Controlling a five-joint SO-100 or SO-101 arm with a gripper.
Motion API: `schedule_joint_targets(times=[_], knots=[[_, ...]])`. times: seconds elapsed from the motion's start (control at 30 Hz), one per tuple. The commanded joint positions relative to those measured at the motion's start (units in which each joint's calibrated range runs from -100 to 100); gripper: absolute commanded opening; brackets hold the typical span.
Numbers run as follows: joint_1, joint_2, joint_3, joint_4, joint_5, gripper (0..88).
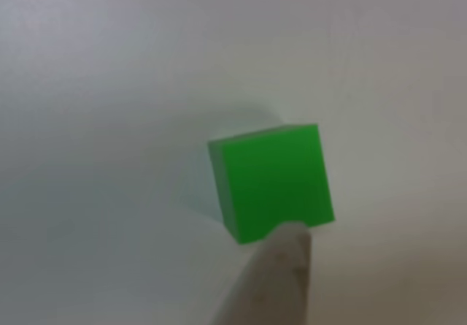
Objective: Pick up green cube and drop it in the blue box
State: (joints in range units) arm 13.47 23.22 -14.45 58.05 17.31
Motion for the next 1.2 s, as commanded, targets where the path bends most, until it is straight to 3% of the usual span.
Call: schedule_joint_targets(times=[0.0, 0.43, 1.17], knots=[[-0.4, -0.6, -4.1, 0.3, 2.9, 22.9], [-0.4, 7.0, -15.0, 10.4, 4.4, 22.9], [-1.9, 12.1, -18.7, 10.2, 3.9, 22.9]])
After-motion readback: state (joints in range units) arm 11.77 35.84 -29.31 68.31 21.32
